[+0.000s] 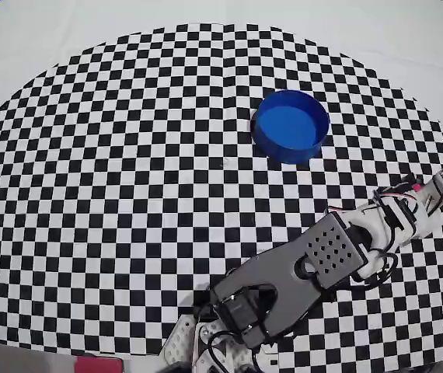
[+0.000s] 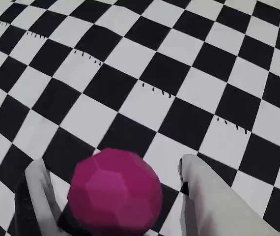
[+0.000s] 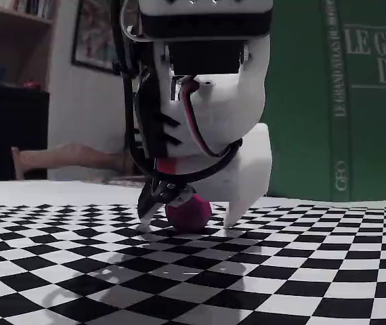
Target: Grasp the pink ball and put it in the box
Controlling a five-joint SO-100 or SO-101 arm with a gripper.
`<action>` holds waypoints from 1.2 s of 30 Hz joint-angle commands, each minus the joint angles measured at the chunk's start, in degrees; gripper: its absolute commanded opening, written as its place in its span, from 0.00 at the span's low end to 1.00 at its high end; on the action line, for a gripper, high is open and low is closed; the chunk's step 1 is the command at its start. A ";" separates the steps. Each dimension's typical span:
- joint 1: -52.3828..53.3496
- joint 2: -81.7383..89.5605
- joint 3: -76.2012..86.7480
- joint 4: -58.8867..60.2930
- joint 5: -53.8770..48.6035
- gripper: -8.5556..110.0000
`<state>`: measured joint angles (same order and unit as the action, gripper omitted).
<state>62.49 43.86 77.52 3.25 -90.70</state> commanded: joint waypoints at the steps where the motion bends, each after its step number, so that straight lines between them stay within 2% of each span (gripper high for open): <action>1: -0.18 0.44 -2.81 0.26 0.18 0.34; 36: -0.26 -0.44 -2.90 0.53 0.18 0.34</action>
<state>62.31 43.07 76.90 3.69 -90.70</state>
